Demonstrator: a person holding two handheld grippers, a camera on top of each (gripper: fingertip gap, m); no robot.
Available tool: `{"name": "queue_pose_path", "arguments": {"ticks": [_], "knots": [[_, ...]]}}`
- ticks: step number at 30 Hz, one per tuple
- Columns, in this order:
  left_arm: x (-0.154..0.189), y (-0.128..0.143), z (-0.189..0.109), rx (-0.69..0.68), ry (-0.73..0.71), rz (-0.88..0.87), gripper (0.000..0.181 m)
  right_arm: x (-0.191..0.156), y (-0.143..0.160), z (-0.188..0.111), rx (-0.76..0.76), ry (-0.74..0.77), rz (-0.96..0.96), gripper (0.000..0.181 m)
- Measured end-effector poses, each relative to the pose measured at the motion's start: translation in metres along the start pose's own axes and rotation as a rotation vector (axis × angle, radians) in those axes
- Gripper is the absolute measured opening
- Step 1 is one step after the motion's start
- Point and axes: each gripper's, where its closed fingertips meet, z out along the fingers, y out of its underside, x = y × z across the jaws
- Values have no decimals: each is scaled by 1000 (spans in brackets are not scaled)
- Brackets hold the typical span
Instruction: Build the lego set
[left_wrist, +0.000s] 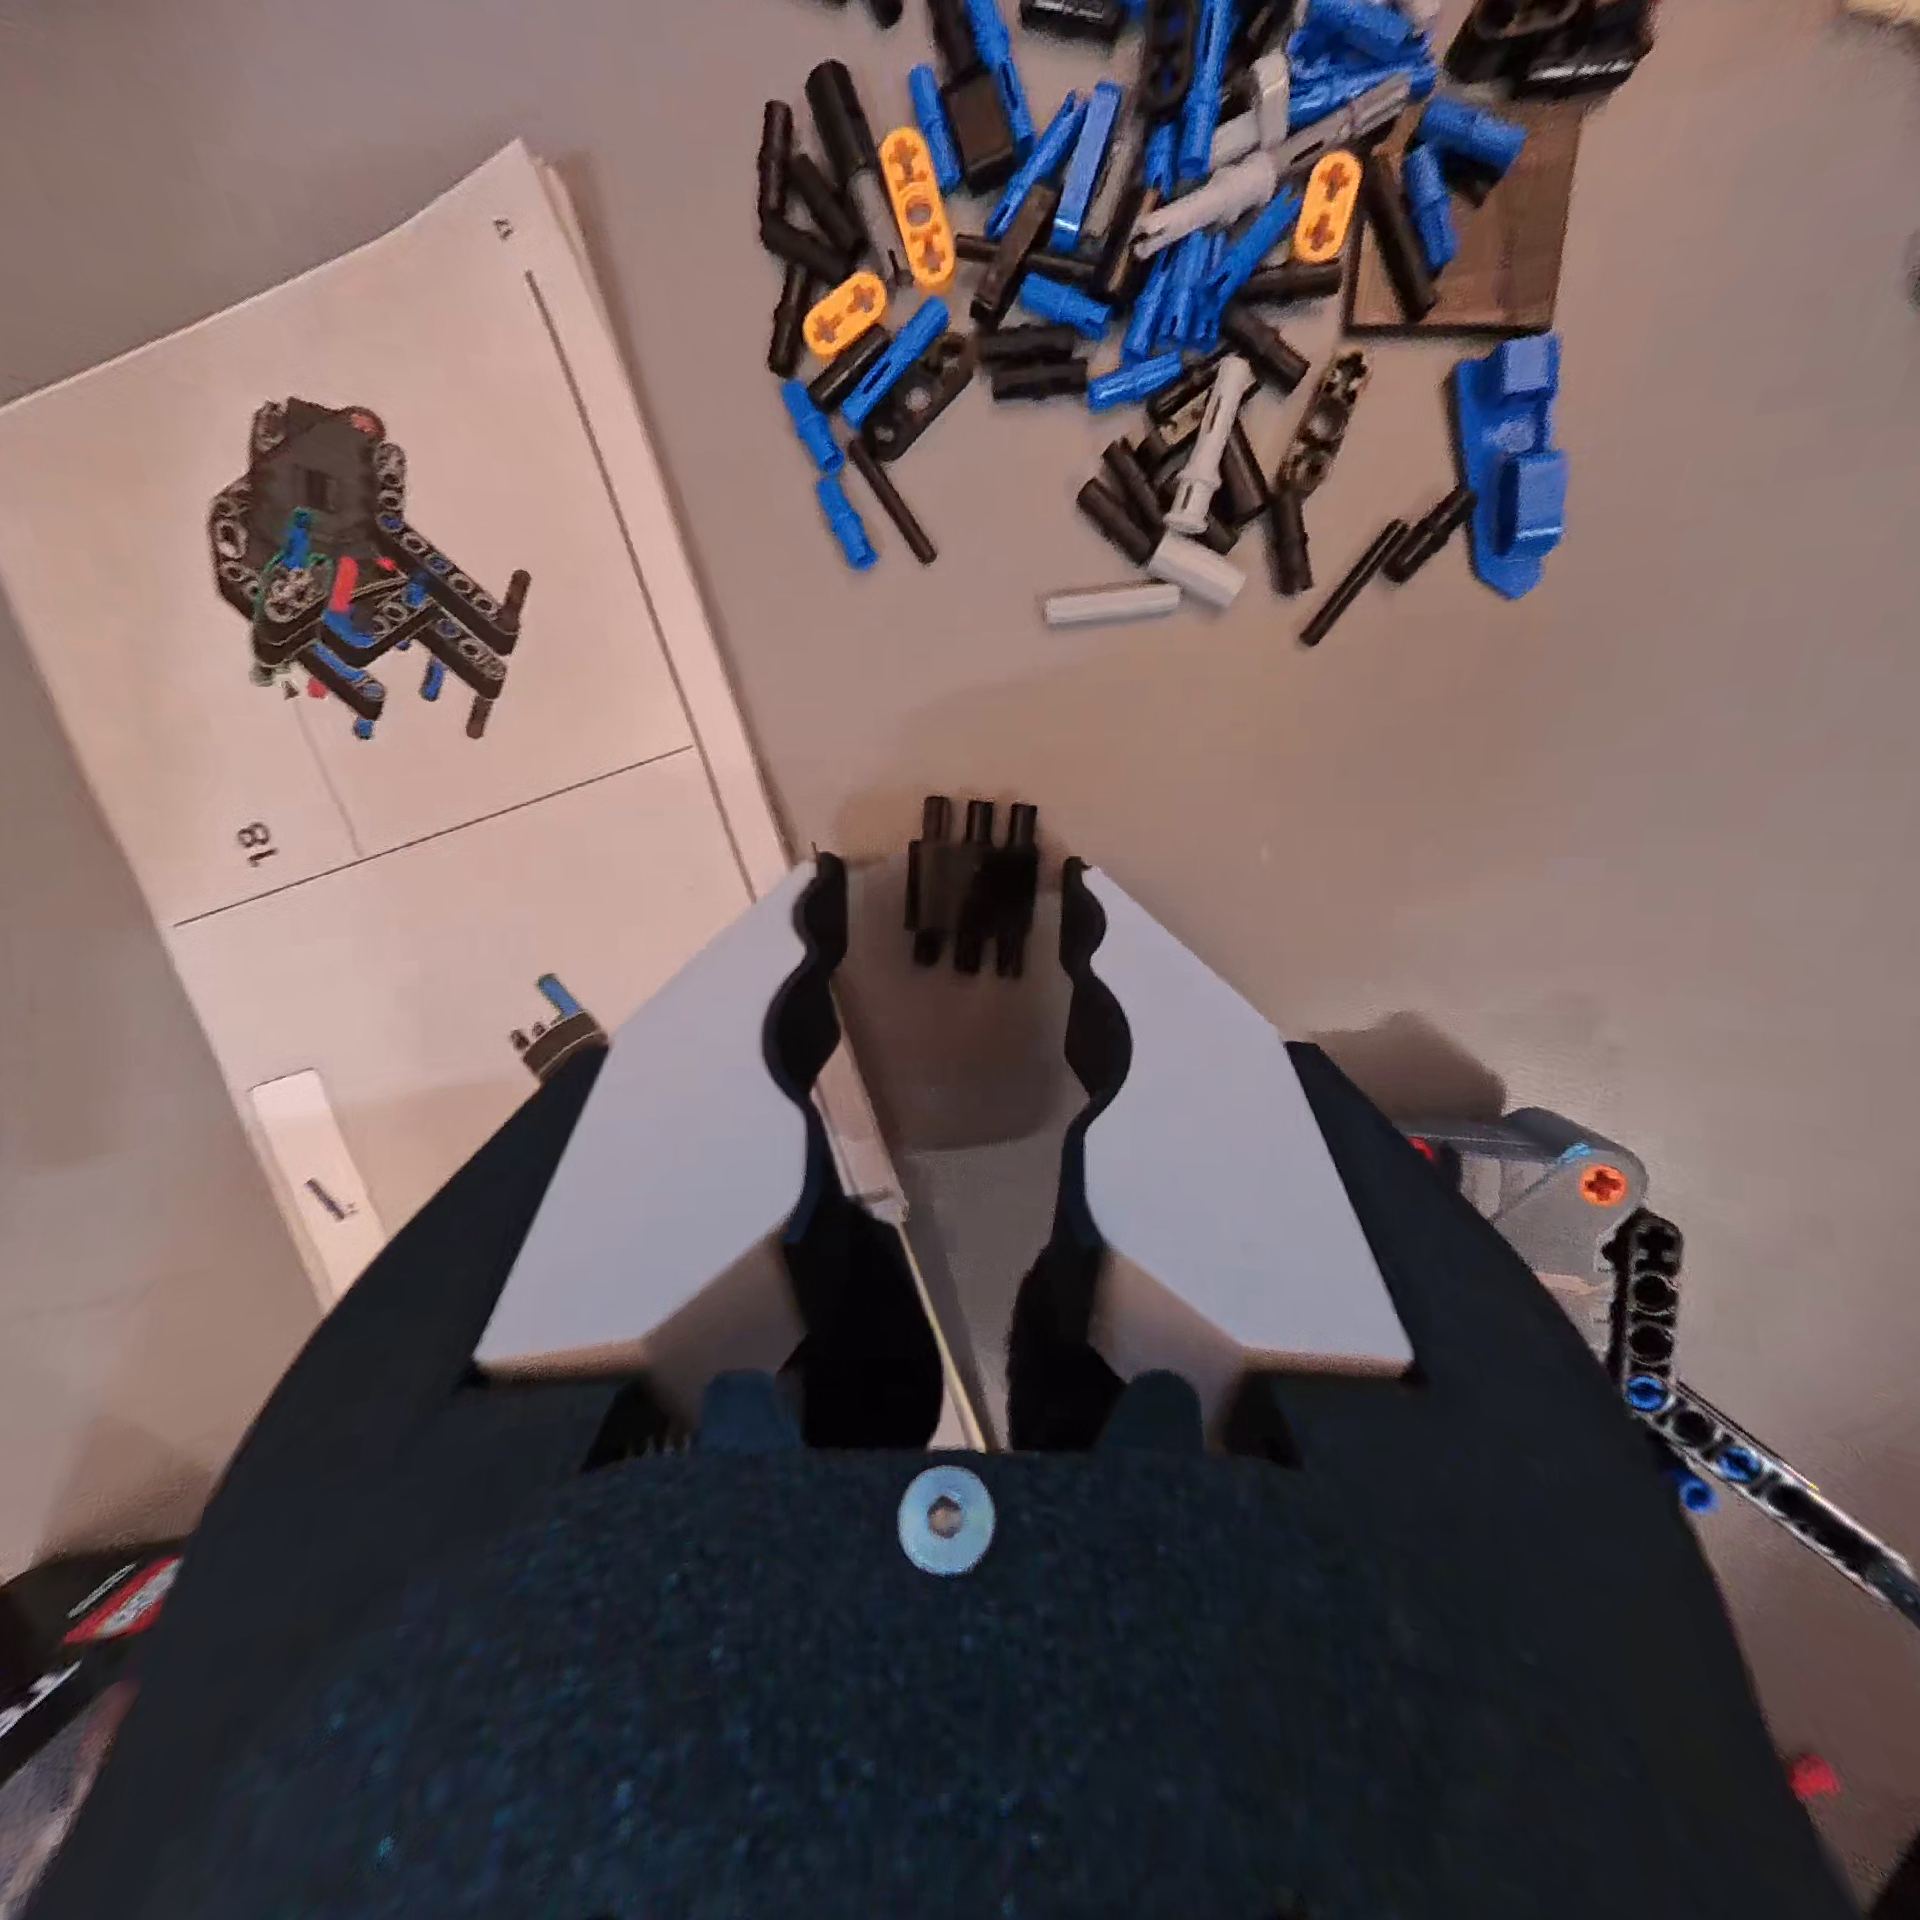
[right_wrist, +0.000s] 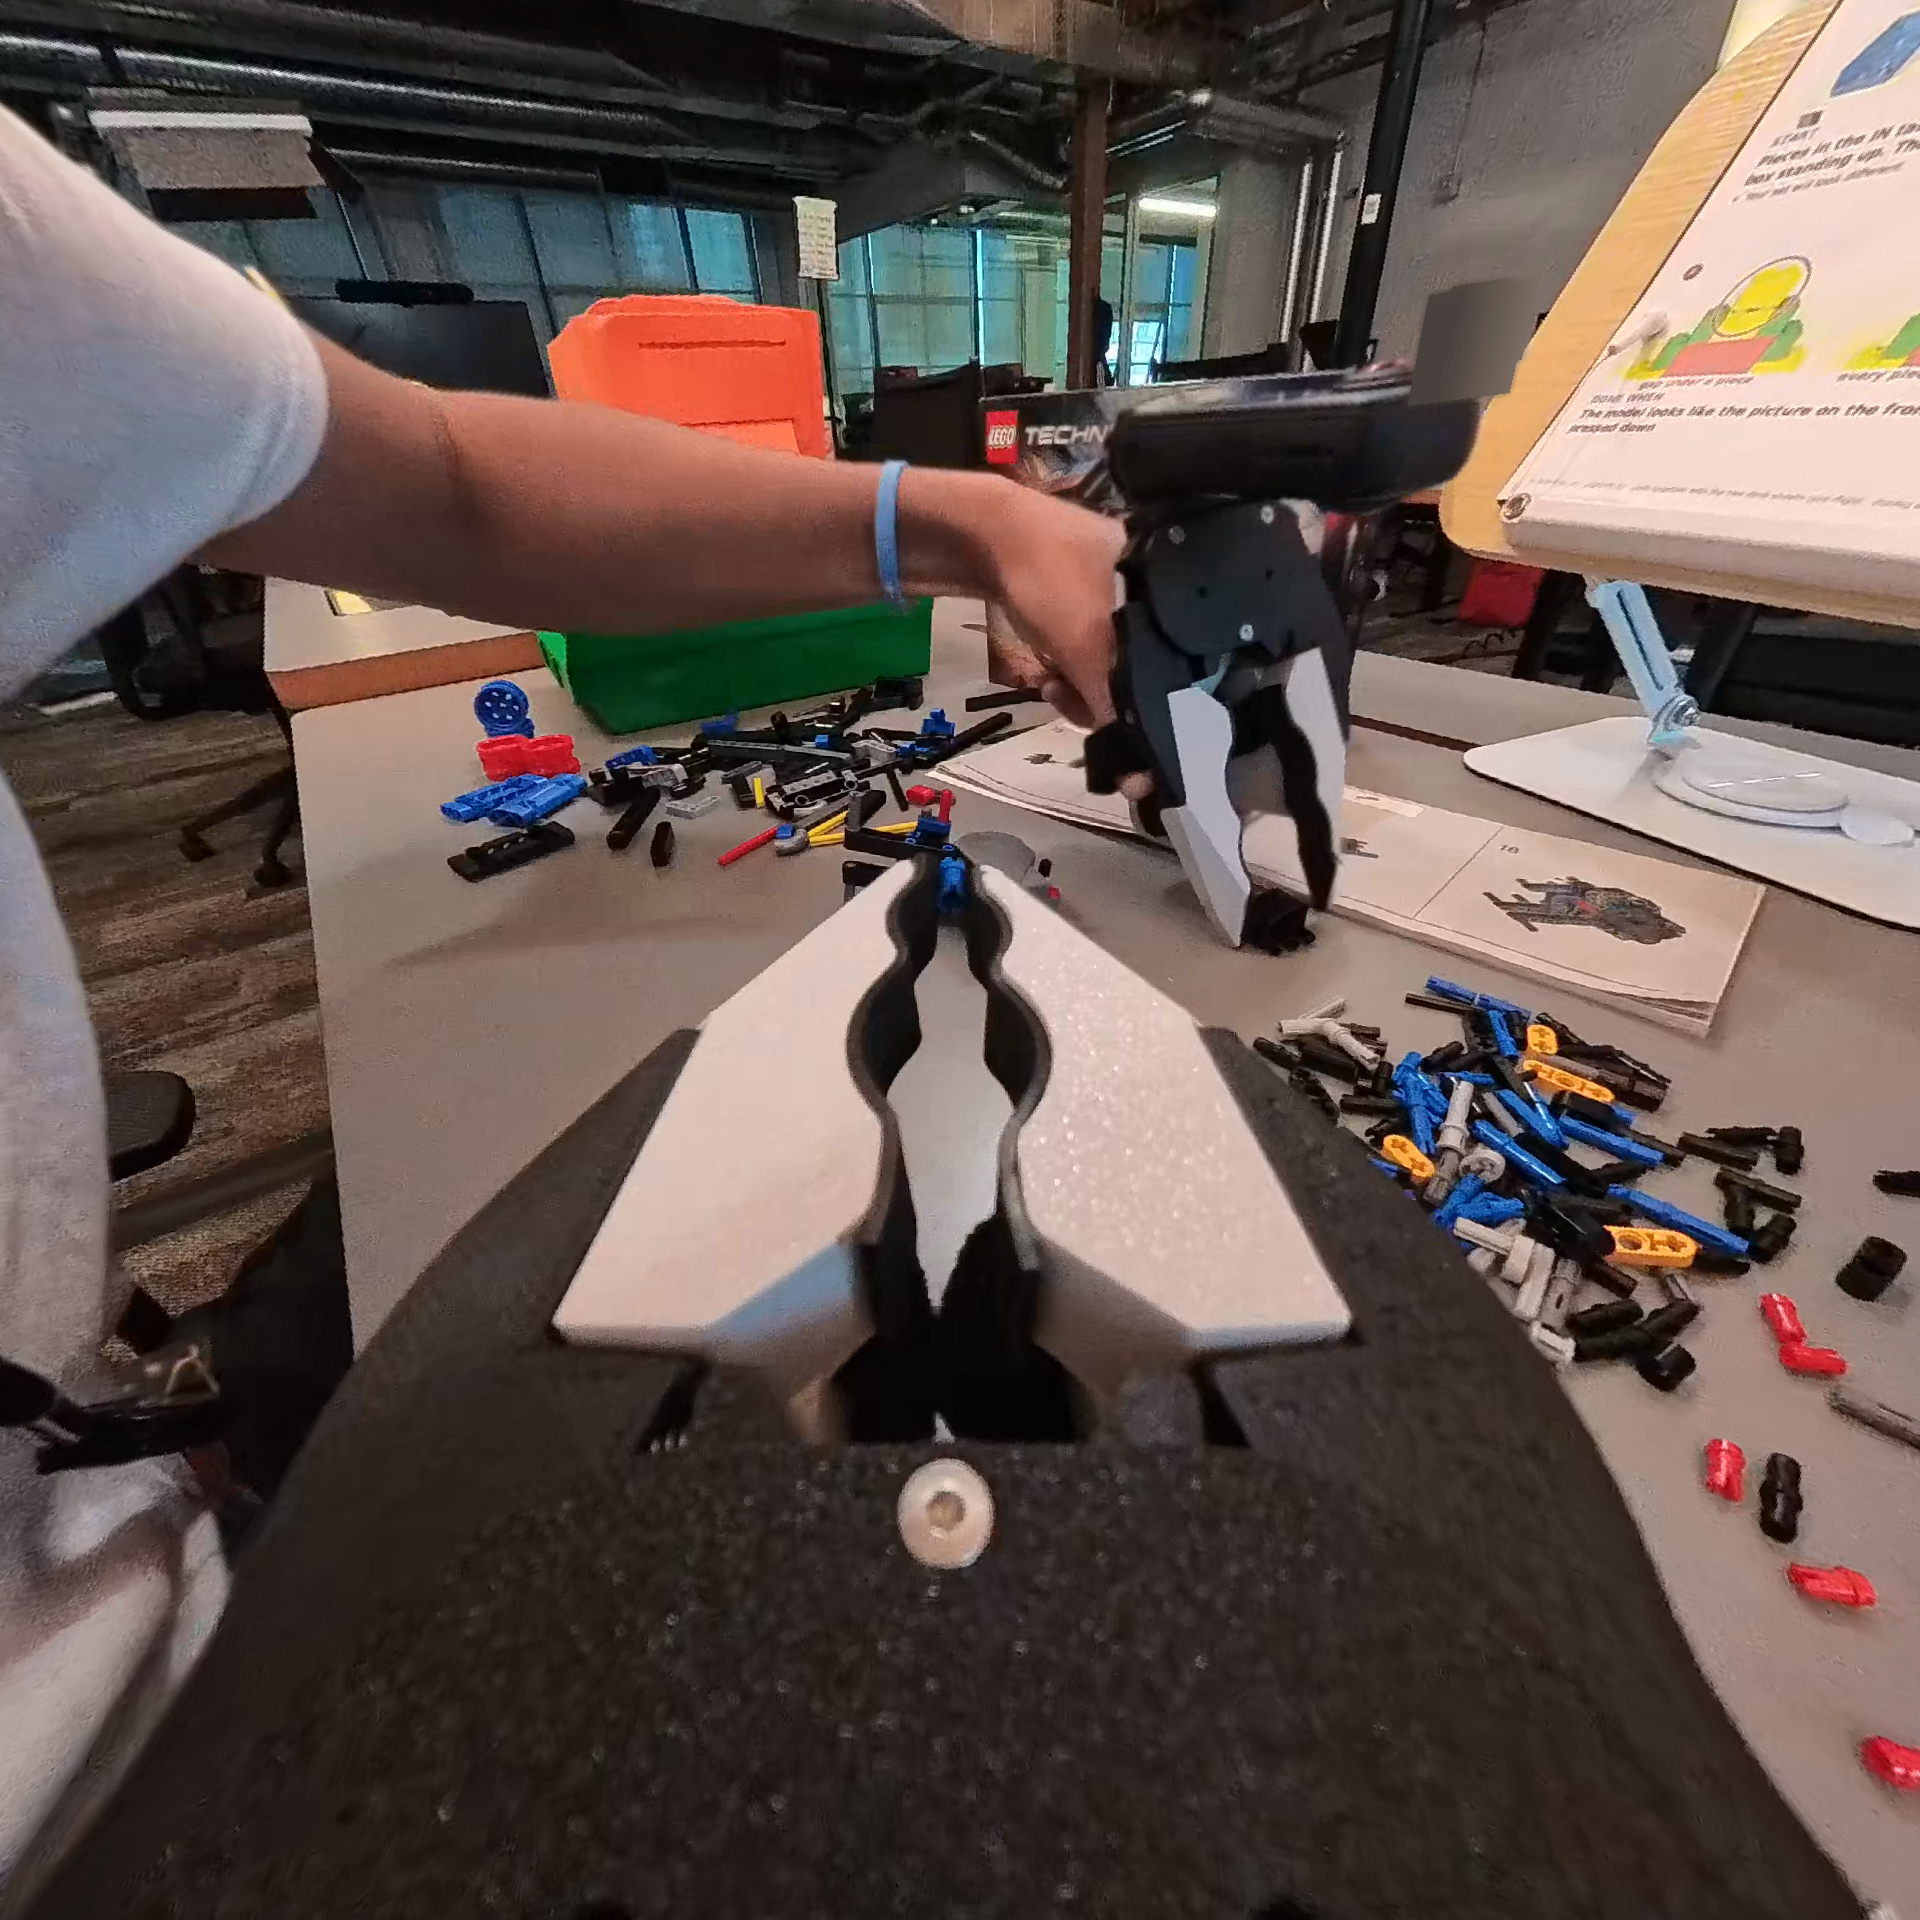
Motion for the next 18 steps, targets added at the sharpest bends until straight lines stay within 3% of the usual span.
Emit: {"name": "queue_pose_path", "arguments": {"ticks": [2,6,9,13,18], "knots": [[6,1,1,7,52,-3,22,0,0,0,-1,-3,7,4],[10,-1,0,33,47,9,22,0,0,1,-1,-11,15,4],[25,-29,-19,226,-24,34,22,-1,-1,-1,5,-9,19,4],[71,-67,-68,481,-210,19,22,4,-9,-3,34,21,19,3],[157,-67,-82,570,-490,24,22,-17,-15,1,-67,-61,-43,3]]}}
